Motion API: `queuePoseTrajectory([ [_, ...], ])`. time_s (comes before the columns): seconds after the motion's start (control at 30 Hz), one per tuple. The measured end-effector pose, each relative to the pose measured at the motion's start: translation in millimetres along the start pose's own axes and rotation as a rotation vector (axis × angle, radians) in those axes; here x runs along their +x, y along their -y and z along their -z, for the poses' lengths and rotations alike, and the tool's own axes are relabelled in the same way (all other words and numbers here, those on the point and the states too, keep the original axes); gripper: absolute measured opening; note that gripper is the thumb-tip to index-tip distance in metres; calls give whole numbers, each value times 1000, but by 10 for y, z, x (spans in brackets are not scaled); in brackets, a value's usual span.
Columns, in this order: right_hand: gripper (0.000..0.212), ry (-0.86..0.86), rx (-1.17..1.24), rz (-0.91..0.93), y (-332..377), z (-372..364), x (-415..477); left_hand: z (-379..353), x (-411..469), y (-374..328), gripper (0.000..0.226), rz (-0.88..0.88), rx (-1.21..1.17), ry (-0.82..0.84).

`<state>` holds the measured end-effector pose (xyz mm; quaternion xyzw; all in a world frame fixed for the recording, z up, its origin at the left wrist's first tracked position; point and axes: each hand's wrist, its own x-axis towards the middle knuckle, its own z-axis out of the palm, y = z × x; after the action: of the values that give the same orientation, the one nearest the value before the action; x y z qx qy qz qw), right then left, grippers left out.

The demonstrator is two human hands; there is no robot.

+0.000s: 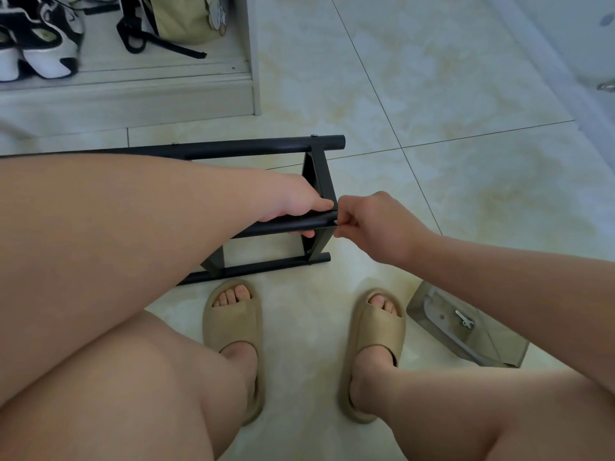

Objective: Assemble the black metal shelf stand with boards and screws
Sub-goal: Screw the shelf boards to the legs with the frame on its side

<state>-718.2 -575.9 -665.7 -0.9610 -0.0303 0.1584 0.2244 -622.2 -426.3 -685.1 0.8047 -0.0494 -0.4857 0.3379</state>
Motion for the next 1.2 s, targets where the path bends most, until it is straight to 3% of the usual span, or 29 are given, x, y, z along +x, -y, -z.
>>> queuePoseTrajectory([
  [0.27, 20, -88, 315, -244, 20, -84, 14, 16, 26, 11, 40, 2, -20, 13],
  [0.7, 14, -60, 175, -189, 38, -80, 71, 18, 22, 13, 41, 5, -12, -3],
  [0.93, 17, -92, 497, -349, 1, -130, 90, 17, 16, 9, 39, 5, 4, -8],
  [1.13, 16, -10, 99, -101, -6, -55, 93, 15, 30, 11, 41, 10, 6, -3],
  [1.2, 16, -30, 146, -144, -12, -68, 104, 21, 31, 12, 41, 11, 9, -3],
])
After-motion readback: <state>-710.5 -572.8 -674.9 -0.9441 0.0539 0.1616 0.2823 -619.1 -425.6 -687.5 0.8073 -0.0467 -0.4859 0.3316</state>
